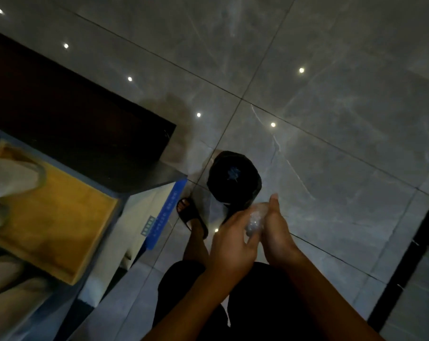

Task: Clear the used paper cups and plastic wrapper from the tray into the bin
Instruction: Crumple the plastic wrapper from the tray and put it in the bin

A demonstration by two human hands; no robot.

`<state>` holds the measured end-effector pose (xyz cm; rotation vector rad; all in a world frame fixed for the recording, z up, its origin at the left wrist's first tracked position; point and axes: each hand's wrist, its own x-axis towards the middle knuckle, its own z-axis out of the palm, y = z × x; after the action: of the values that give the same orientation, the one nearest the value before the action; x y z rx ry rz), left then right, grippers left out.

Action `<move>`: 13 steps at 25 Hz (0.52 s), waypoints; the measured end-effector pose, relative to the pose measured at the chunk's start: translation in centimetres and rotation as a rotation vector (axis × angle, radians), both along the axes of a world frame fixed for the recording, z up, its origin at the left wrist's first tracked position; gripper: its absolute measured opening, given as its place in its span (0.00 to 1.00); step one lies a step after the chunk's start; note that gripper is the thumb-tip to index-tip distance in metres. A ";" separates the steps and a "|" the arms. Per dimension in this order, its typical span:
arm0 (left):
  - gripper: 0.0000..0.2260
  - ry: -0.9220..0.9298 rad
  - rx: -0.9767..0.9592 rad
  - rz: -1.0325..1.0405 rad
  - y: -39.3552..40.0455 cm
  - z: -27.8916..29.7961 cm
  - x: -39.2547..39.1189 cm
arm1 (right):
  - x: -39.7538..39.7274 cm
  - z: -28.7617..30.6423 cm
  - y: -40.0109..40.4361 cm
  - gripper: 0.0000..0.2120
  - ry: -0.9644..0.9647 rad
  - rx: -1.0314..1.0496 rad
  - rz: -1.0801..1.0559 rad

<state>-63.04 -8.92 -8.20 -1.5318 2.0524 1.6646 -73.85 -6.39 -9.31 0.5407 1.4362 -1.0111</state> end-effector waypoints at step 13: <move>0.12 -0.041 0.327 0.104 -1.9 -15.2 -0.3 | -4.6 -10.6 3.0 0.13 0.093 -0.024 0.385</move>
<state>-63.33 -10.85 -23.41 -1.5652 1.6041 1.8737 -78.50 -3.44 -19.90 0.1878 1.5358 -0.7511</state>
